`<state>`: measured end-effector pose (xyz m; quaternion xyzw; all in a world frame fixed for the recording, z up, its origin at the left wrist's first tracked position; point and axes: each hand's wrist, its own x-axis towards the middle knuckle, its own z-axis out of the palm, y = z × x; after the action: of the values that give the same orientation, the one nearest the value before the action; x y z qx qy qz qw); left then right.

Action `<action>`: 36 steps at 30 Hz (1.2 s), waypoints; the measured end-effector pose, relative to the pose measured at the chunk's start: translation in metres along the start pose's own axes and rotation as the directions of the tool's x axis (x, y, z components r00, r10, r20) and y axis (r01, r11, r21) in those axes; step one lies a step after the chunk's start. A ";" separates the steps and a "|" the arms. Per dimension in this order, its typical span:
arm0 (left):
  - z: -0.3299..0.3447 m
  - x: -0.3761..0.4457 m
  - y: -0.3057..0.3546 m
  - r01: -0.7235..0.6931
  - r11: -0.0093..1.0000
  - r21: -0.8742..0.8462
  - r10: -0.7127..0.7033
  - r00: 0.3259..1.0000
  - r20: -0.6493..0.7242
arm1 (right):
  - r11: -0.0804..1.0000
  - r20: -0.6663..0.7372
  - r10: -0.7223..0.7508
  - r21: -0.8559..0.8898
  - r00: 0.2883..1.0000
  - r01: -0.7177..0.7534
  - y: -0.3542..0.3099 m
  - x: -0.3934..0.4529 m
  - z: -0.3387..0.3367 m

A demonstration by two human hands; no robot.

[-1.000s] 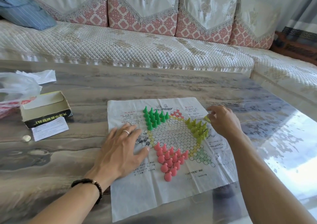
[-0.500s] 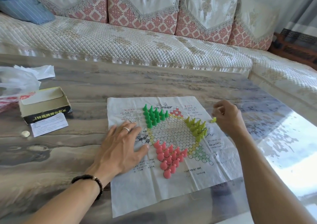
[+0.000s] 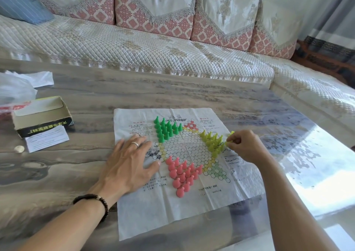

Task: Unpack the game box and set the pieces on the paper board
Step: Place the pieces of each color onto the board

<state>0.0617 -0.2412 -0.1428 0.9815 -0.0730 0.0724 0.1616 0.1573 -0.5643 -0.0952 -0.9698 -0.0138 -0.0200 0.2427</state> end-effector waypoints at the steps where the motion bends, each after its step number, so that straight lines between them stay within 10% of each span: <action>1: 0.000 0.000 0.000 0.000 1.000 0.001 0.000 1.000 0.001 | 1.000 0.002 0.001 -0.005 1.000 -0.001 0.001 0.001 0.002; 18: -0.005 -0.001 0.001 0.007 0.995 -0.096 -0.009 1.000 -0.020 | 0.990 -0.134 0.079 0.128 0.988 -0.062 0.006 0.006 0.008; 27: -0.008 -0.001 0.002 -0.005 0.994 -0.108 0.003 1.000 -0.017 | 0.961 -0.156 -0.040 -0.277 0.987 -0.005 0.011 0.016 0.019; 36: -0.008 0.000 0.001 -0.003 0.998 -0.056 0.006 0.999 0.053 | 0.955 -0.193 -0.032 -0.294 0.981 -0.027 0.013 0.016 0.013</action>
<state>0.0608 -0.2397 -0.1343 0.9780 -0.0813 0.0444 0.1870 0.1741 -0.5689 -0.1122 -0.9884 0.0120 -0.1173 0.0954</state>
